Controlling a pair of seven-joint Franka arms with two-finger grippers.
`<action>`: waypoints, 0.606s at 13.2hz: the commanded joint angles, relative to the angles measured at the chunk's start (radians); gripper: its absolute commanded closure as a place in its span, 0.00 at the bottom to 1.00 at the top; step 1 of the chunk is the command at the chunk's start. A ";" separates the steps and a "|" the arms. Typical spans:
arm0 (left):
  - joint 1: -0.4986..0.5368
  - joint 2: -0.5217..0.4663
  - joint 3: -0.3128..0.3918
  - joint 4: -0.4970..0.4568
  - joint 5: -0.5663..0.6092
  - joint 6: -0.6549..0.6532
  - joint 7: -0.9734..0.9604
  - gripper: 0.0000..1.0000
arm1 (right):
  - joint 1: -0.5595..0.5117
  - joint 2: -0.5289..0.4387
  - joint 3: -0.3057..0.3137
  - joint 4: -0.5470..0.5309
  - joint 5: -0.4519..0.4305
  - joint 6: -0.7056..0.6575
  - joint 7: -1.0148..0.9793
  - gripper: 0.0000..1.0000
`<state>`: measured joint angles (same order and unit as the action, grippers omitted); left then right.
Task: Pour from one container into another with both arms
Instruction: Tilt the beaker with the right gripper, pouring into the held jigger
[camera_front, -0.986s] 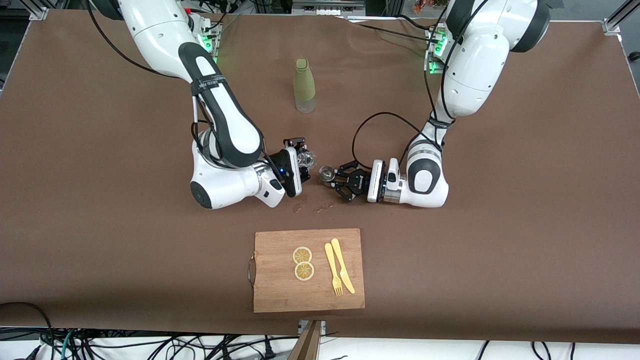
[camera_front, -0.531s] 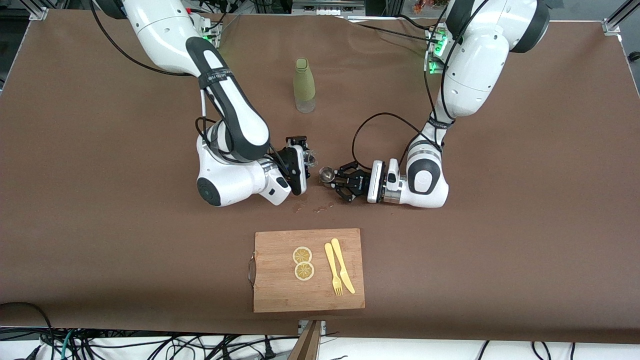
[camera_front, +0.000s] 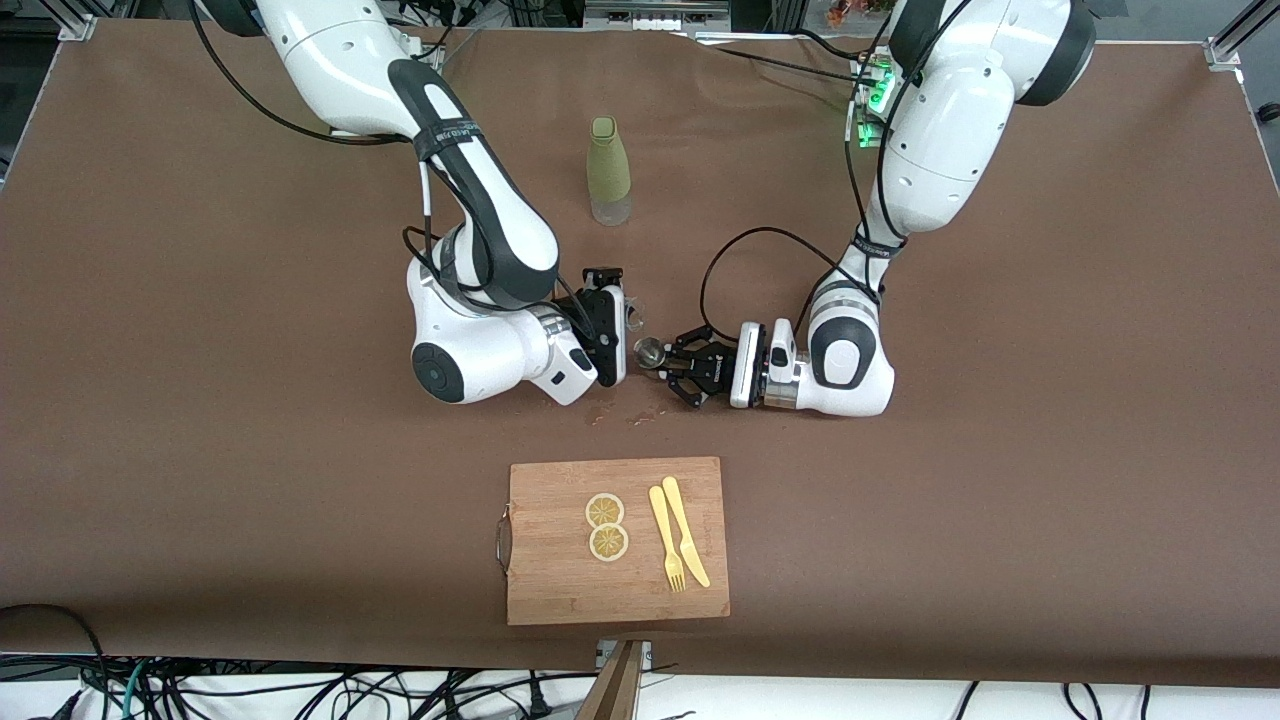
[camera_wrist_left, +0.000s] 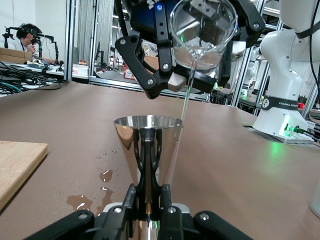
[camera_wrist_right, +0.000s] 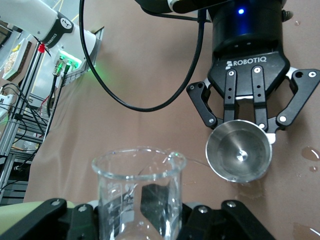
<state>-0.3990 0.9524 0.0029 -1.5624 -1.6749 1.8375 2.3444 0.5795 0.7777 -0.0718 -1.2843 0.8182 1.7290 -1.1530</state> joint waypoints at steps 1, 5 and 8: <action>-0.017 0.011 0.009 0.021 -0.039 0.023 0.027 1.00 | 0.008 0.009 -0.006 0.034 -0.027 -0.011 0.067 0.90; -0.017 0.011 0.009 0.019 -0.035 0.023 0.027 1.00 | 0.041 0.005 -0.012 0.034 -0.030 -0.006 0.128 0.90; -0.017 0.011 0.009 0.021 -0.036 0.023 0.027 1.00 | 0.037 0.002 -0.014 0.034 -0.034 -0.016 0.128 0.90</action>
<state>-0.3993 0.9533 0.0033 -1.5617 -1.6749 1.8424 2.3444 0.6103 0.7777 -0.0747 -1.2738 0.8018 1.7290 -1.0527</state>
